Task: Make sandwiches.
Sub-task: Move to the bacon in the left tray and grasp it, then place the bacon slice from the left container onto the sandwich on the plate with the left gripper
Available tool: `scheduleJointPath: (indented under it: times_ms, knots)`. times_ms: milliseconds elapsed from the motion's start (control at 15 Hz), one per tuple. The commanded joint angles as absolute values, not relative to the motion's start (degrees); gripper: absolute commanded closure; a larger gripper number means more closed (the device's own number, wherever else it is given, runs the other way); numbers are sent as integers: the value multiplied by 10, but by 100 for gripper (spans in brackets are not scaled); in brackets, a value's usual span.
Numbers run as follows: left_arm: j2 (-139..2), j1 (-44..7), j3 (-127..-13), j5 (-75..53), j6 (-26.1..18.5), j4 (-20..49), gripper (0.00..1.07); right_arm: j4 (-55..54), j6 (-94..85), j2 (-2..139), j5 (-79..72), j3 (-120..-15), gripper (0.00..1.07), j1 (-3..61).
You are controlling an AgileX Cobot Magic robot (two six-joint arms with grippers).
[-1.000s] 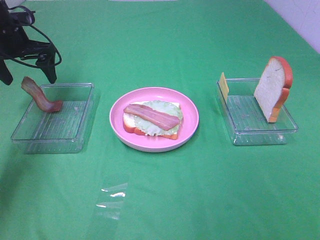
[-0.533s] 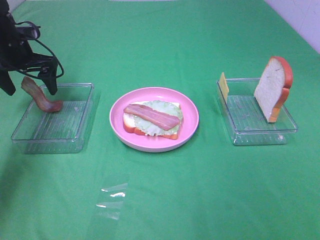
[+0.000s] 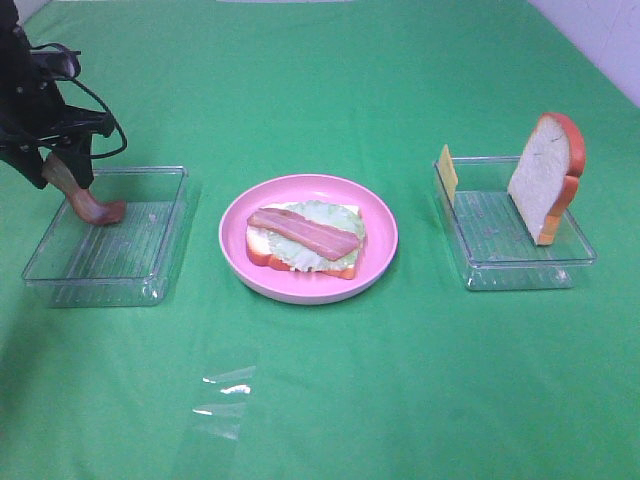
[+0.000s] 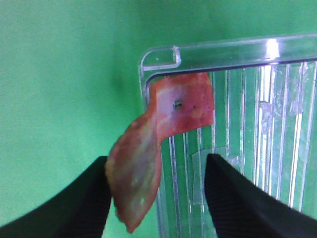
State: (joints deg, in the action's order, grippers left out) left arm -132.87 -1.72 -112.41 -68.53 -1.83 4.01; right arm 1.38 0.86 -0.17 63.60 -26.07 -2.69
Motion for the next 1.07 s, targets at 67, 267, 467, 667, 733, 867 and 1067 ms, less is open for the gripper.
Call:
scheduleJointPath:
  times_ms: [67, 267, 467, 667, 733, 867, 1067]
  knots:
    - [-1330, -19, -1124, -682, -19, 42, 63, 14, 7, -19, 635, -260, 25, -28]
    - [-1330, -19, -1124, -682, -19, 42, 104, 14, 7, -19, 635, -260, 25, -28]
    - [-1330, -19, -1124, -682, -19, 42, 107, 14, 7, -19, 635, -260, 25, -28]
    - [-1297, -28, -1129, -682, -25, 44, 107, 14, 7, -19, 635, -260, 25, -28]
    - [-1282, -36, -1136, -684, -26, 46, 107, 14, 7, -19, 635, -260, 25, -28]
    - [-1255, -50, -1136, -682, -25, 47, 107, 14, 7, -19, 635, -260, 25, -28]
    - [-1206, -88, -1142, -680, -25, 84, 107, 14, 7, -19, 635, -260, 25, -28]
